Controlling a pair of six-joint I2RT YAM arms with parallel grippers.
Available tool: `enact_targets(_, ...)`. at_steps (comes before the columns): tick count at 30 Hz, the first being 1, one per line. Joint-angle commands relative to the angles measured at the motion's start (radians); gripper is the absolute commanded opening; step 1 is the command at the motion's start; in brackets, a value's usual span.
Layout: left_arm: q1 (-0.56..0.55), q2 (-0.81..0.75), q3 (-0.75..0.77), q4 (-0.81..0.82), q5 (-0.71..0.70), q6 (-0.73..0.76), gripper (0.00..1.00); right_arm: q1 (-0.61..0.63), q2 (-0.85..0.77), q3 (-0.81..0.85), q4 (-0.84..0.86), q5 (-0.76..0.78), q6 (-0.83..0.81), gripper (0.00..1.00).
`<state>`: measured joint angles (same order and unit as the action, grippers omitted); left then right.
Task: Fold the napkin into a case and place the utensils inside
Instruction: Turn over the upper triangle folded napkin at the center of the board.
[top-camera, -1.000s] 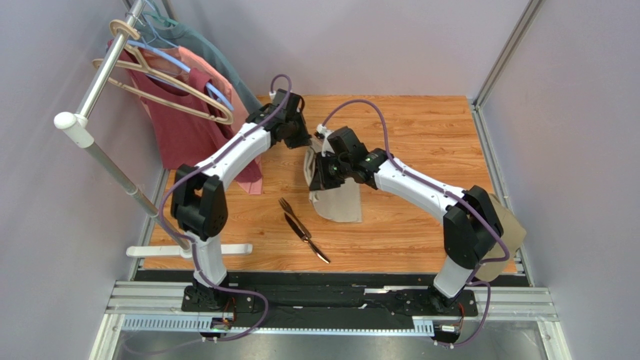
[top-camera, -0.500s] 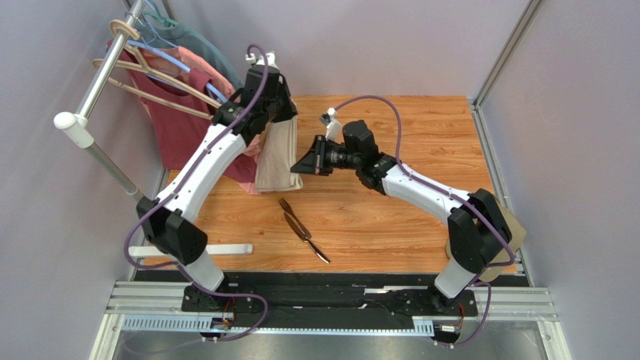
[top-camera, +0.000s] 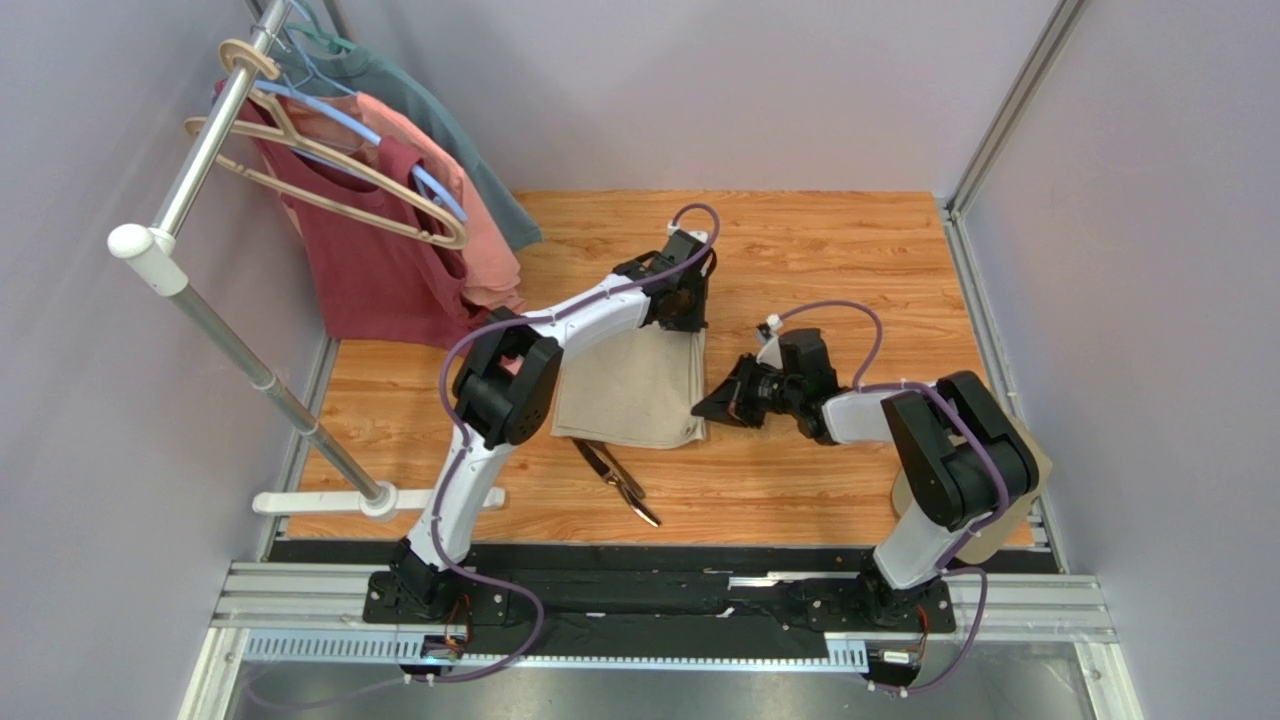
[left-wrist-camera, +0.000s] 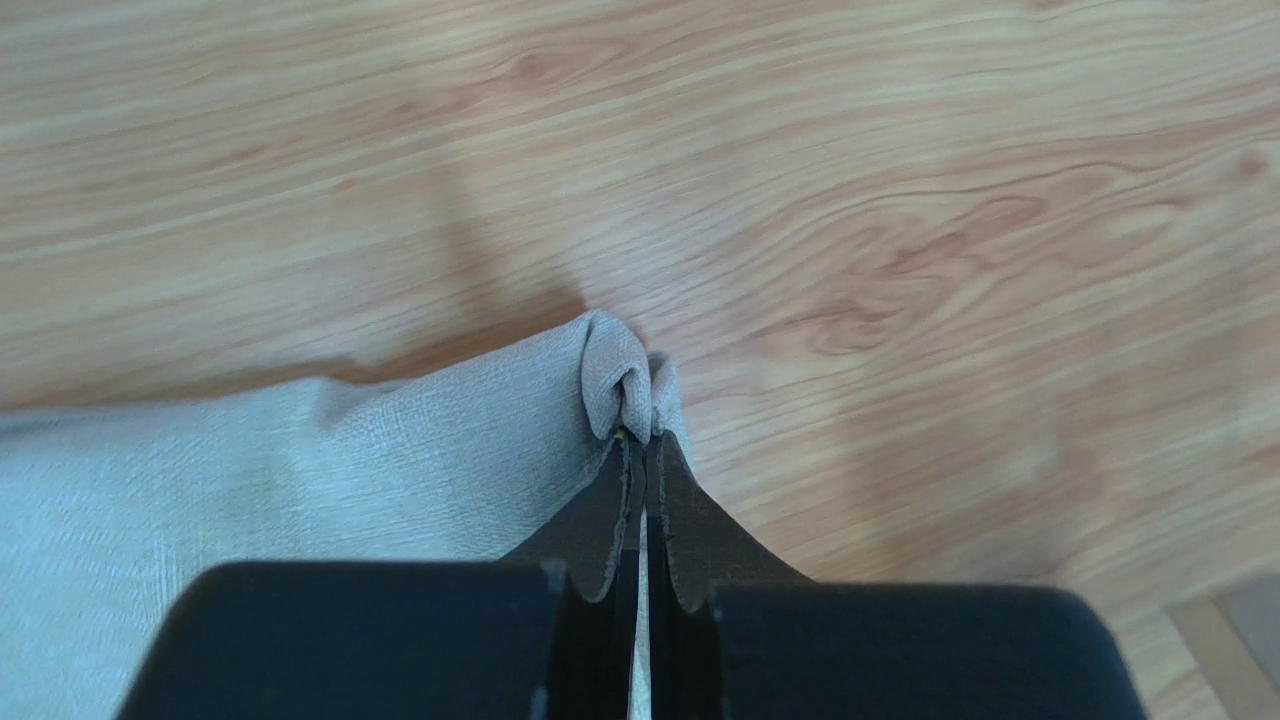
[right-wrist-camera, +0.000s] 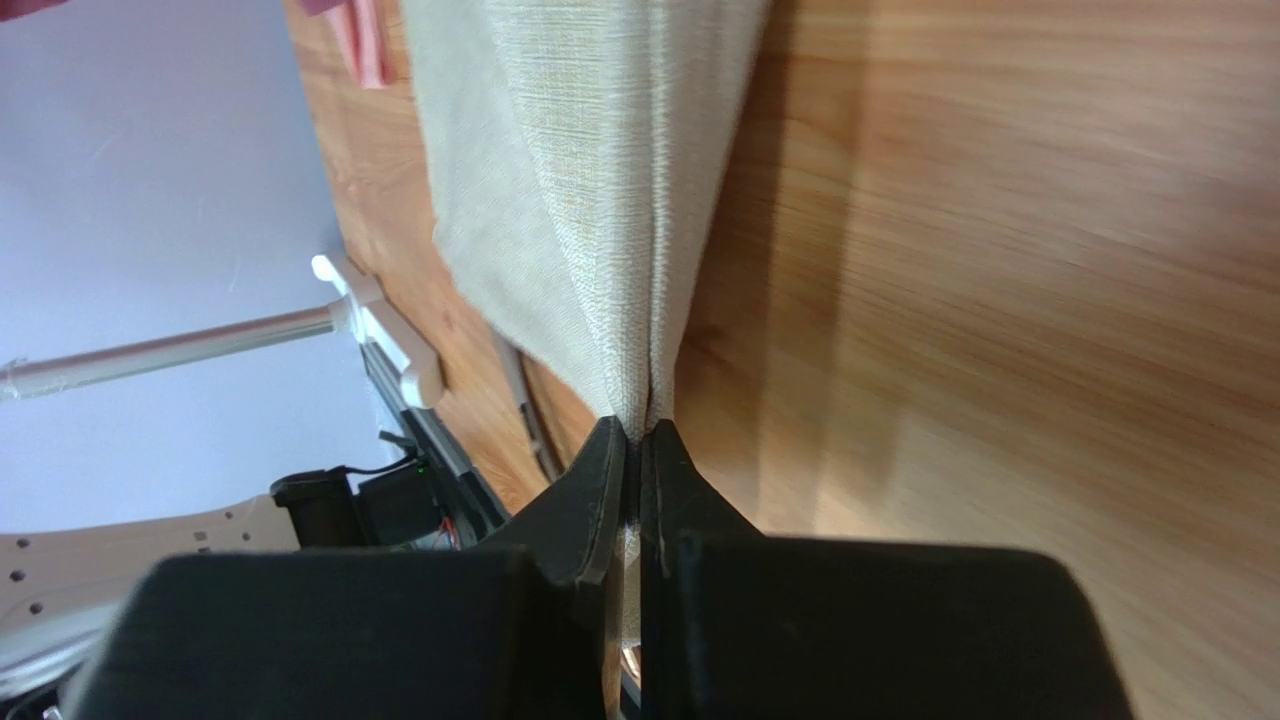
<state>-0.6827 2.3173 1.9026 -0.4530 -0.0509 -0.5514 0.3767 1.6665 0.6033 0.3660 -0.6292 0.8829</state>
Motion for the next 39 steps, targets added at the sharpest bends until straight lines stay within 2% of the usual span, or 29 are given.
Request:
enact_targets(1,-0.006,-0.013,0.093,0.167,-0.009,0.001,0.00,-0.042,-0.031,-0.043,0.010,-0.064,-0.077,0.00)
enact_targets(9,-0.018,0.020,0.078,0.286,0.032,-0.064,0.00,-0.082,-0.080,-0.088,-0.111,-0.023,-0.174,0.00)
enact_targets(15,-0.028,0.076,0.150,0.272,0.068,-0.065,0.00,-0.122,-0.117,-0.083,-0.240,0.045,-0.248,0.02)
enact_targets(17,-0.029,0.091,0.179,0.237,0.080,-0.056,0.21,-0.136,-0.131,-0.056,-0.324,0.057,-0.286,0.08)
enact_targets(18,-0.031,0.085,0.185,0.222,0.097,-0.047,0.30,-0.137,-0.145,-0.044,-0.360,0.087,-0.300,0.19)
enact_targets(20,-0.037,0.036,0.176,0.214,0.108,-0.021,0.62,-0.142,-0.198,-0.016,-0.462,0.134,-0.318,0.31)
enact_targets(21,-0.038,0.016,0.176,0.188,0.120,-0.013,0.74,-0.145,-0.217,-0.007,-0.487,0.178,-0.318,0.45)
enact_targets(22,-0.037,-0.019,0.180,0.169,0.135,-0.007,0.91,-0.145,-0.232,0.006,-0.537,0.195,-0.323,0.50)
enact_targets(24,-0.037,-0.056,0.182,0.108,0.158,-0.001,0.91,-0.153,-0.254,0.059,-0.593,0.258,-0.338,0.55)
enact_targets(27,-0.035,-0.139,0.121,0.073,0.180,-0.005,0.88,-0.170,-0.255,0.134,-0.668,0.345,-0.355,0.57)
enact_targets(30,-0.028,-0.220,0.058,0.010,0.207,-0.016,0.64,-0.196,-0.196,0.225,-0.670,0.356,-0.357,0.57)
enact_targets(31,-0.028,-0.237,0.034,0.001,0.212,-0.013,0.46,-0.209,-0.173,0.260,-0.674,0.359,-0.351,0.57)
enact_targets(33,-0.031,-0.300,-0.069,0.011,0.239,0.002,0.39,-0.219,-0.104,0.347,-0.671,0.364,-0.345,0.56)
enact_targets(35,-0.035,-0.337,-0.144,0.037,0.278,-0.001,0.38,-0.219,-0.051,0.404,-0.659,0.371,-0.349,0.56)
enact_targets(37,-0.057,-0.368,-0.224,0.063,0.296,-0.001,0.41,-0.229,0.043,0.510,-0.671,0.393,-0.343,0.52)
enact_targets(38,-0.067,-0.372,-0.243,0.066,0.283,0.001,0.41,-0.237,0.070,0.545,-0.674,0.391,-0.337,0.41)
enact_targets(39,-0.086,-0.369,-0.269,0.076,0.281,-0.001,0.42,-0.242,0.103,0.573,-0.677,0.385,-0.331,0.34)
